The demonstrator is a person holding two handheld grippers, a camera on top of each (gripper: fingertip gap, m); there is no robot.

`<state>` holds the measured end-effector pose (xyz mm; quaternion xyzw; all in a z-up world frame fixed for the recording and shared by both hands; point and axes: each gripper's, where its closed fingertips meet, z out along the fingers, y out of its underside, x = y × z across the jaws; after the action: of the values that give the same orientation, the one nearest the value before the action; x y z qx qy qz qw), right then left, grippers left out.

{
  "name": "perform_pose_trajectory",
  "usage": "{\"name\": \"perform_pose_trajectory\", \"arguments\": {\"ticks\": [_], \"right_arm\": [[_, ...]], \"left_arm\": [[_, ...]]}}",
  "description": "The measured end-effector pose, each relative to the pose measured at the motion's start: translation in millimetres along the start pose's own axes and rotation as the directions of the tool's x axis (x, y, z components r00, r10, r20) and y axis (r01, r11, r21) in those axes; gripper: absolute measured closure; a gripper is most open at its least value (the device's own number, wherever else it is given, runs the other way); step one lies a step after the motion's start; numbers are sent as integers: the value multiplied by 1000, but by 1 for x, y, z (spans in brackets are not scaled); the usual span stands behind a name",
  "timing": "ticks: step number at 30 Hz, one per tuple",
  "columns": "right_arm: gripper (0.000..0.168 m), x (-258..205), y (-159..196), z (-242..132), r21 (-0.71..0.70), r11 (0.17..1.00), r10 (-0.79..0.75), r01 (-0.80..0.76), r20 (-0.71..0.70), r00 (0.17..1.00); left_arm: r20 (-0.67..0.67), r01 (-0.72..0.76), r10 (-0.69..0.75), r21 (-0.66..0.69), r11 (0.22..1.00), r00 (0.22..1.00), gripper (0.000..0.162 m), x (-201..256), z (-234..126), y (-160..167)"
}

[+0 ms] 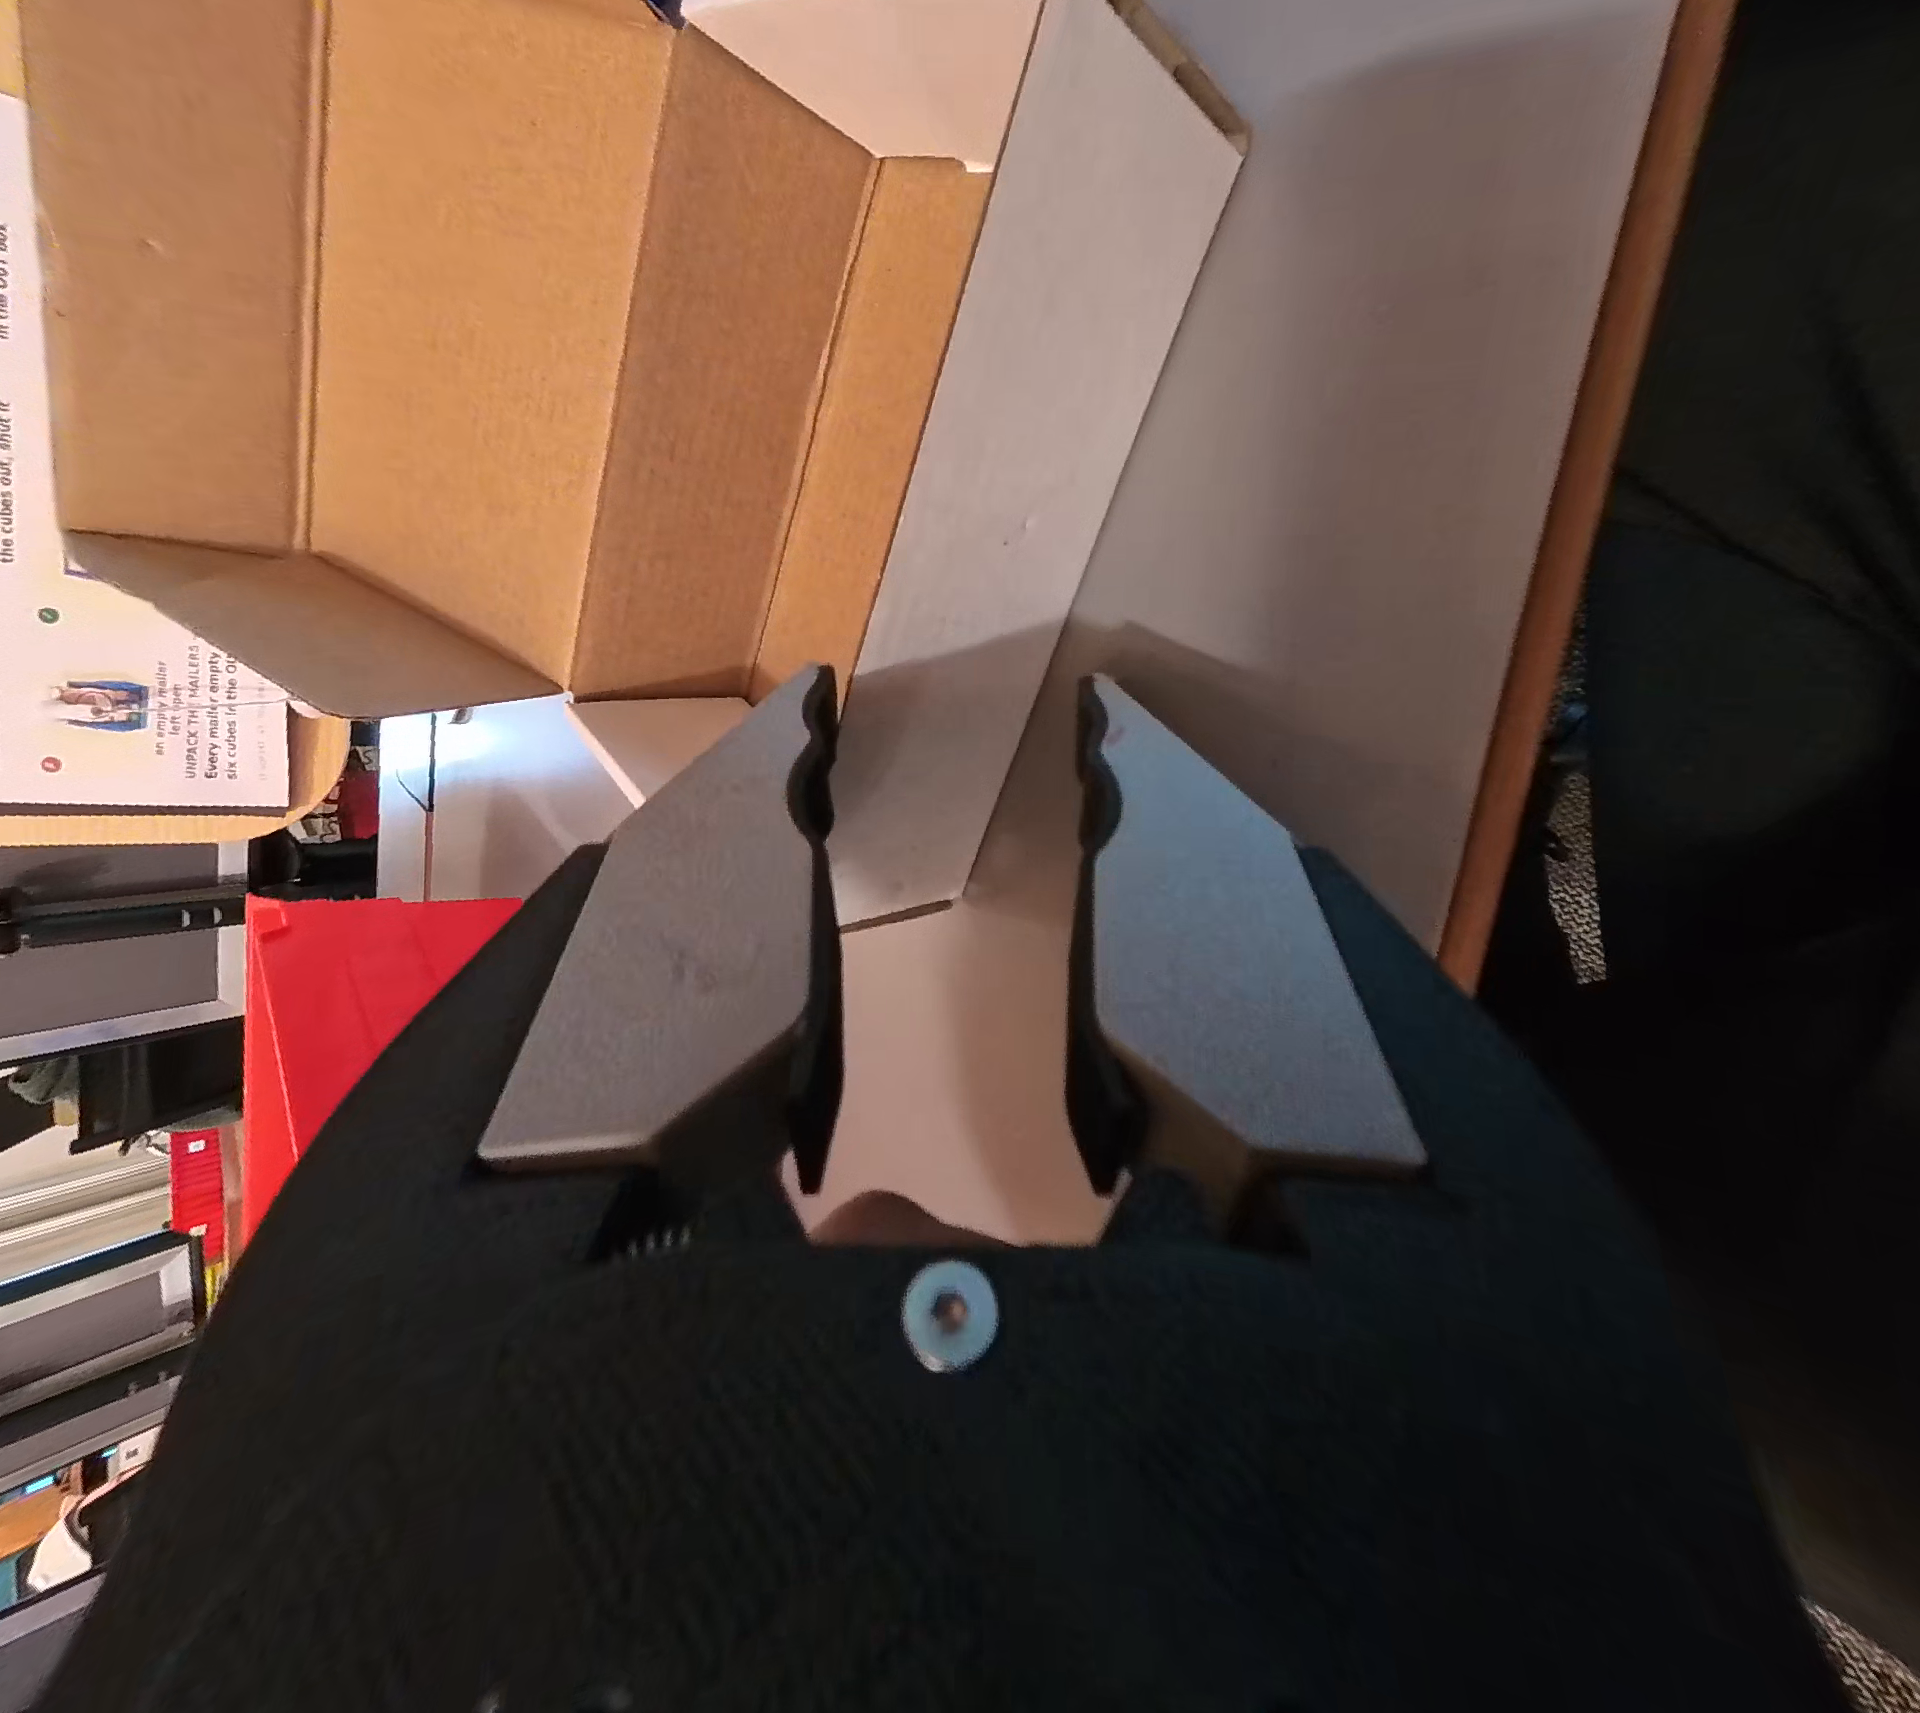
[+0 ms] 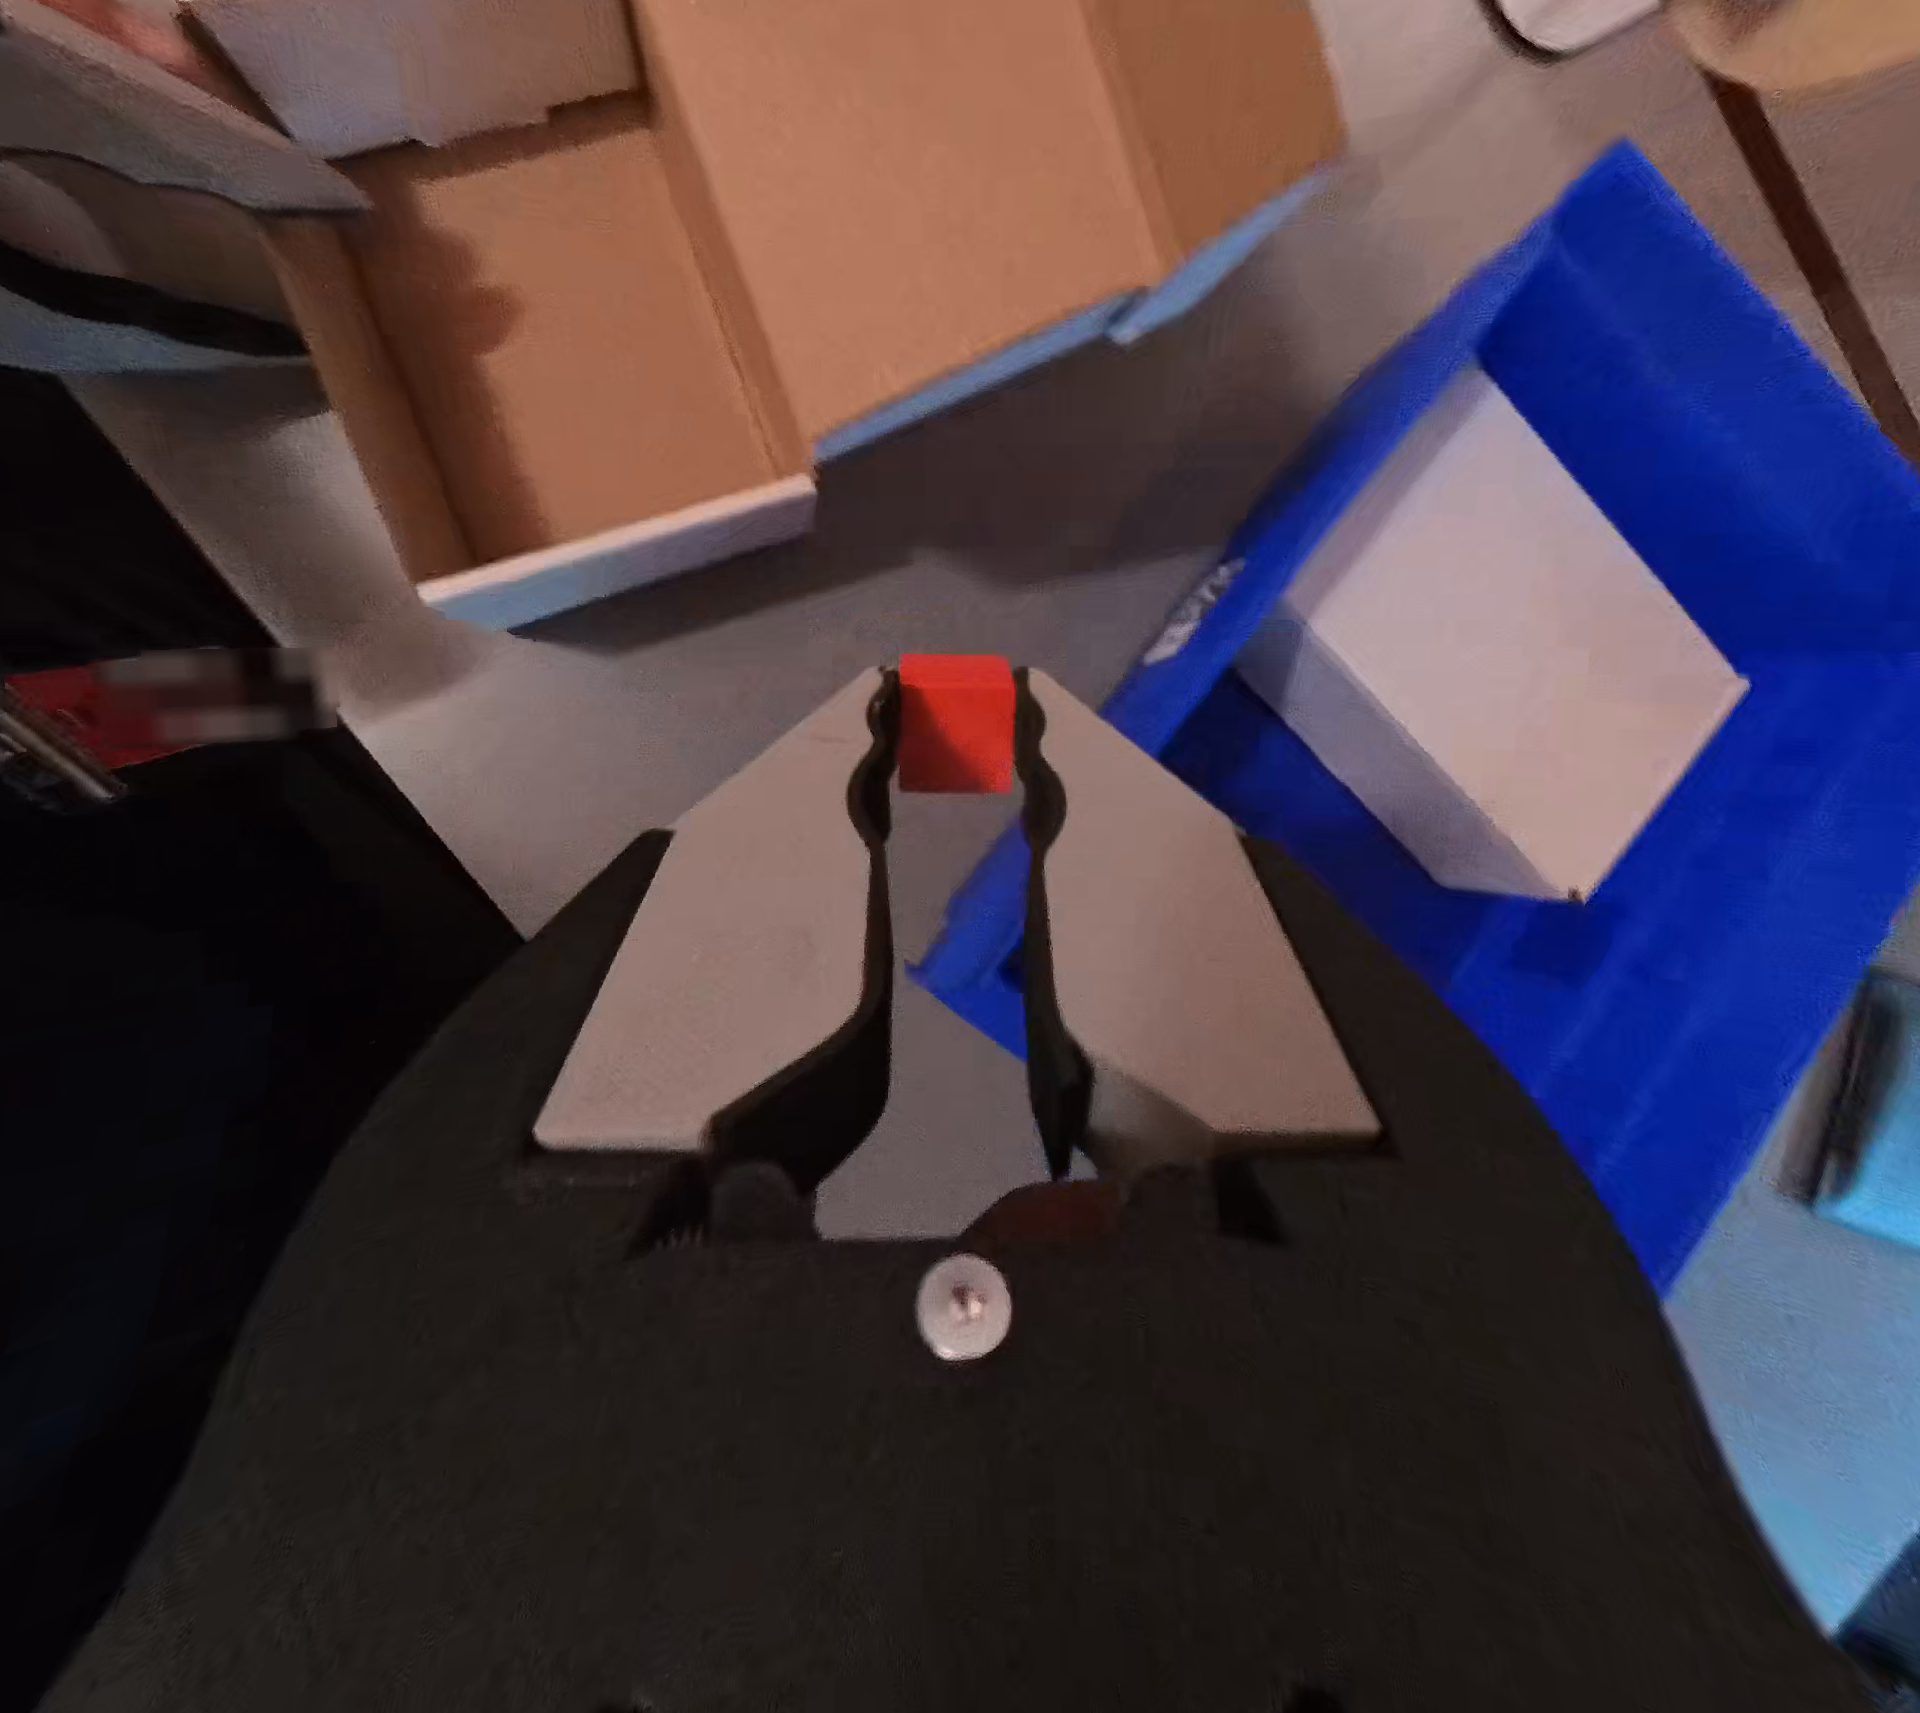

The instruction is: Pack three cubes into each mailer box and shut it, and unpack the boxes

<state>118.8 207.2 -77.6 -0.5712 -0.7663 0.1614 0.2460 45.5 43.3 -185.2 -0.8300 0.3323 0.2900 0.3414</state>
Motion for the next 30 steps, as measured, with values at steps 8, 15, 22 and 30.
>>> {"name": "perform_pose_trajectory", "arguments": {"ticks": [8, 15, 22, 30], "right_arm": [[149, 62, 83, -3, -67, 970, 231, -234, -50, 972], [149, 45, 100, 13, -126, 966, 232, -226, 38, 972], [130, 42, 116, 34, -248, 949, 199, -193, 0, 980], [138, 42, 45, -10, 176, 940, 295, -292, 10, 955]], "left_arm": [[0, 2, -2, -9, 1000, 1000, 118, 0, 0, 0], [-4, 15, -15, -2, 1000, 1000, 119, -1, 0, 0], [-7, 15, -15, 2, 1000, 1000, 119, -1, 0, 0], [-92, 117, -110, 72, 991, 990, 120, 0, -12, -10]]}}
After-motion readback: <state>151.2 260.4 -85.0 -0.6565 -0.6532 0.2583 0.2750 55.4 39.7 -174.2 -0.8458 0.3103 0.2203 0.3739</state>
